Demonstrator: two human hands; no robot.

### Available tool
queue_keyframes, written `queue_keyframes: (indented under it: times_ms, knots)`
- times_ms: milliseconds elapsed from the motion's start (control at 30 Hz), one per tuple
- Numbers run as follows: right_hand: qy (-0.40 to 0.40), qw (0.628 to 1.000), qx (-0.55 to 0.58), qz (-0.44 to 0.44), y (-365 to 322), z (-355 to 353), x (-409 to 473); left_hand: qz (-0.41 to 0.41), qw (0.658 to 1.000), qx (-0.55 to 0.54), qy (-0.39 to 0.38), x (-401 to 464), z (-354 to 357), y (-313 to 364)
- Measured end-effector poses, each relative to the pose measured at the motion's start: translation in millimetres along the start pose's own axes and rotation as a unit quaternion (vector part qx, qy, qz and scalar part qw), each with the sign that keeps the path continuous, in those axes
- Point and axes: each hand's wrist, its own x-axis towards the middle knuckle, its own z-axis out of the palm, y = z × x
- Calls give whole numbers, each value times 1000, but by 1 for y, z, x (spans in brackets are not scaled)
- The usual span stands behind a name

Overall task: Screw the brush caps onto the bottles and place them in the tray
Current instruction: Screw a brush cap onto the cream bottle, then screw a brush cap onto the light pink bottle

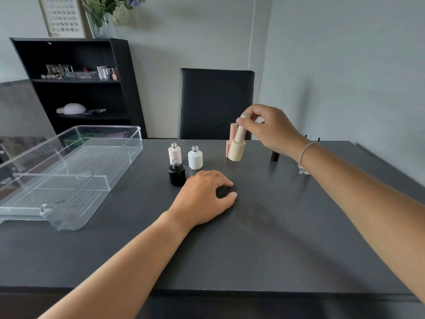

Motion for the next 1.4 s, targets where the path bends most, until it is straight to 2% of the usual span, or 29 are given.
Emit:
queue_keyframes:
  times_ms: [233, 433, 700, 1100, 1233, 1400]
  knots:
    - [-41, 997, -59, -7, -6, 34, 48, -2, 1000, -1, -3, 1, -1, 0]
    - [-43, 991, -124, 15, -1, 52, 63, -4, 1000, -1, -10, 1, -1, 1]
    - [-44, 987, -149, 46, 8, 63, 62, -4, 1000, -2, -11, 2, -1, -1]
    - [-35, 984, -173, 33, 9, 61, 53, -1, 1000, -3, -6, 3, 0, -2]
    - [-8, 988, -153, 13, 9, 52, 38, -1, 1000, -5, -1, 3, 0, -3]
    - [62, 992, -104, -22, 13, 33, 0, 1, 1000, -2, -1, 3, 1, -4]
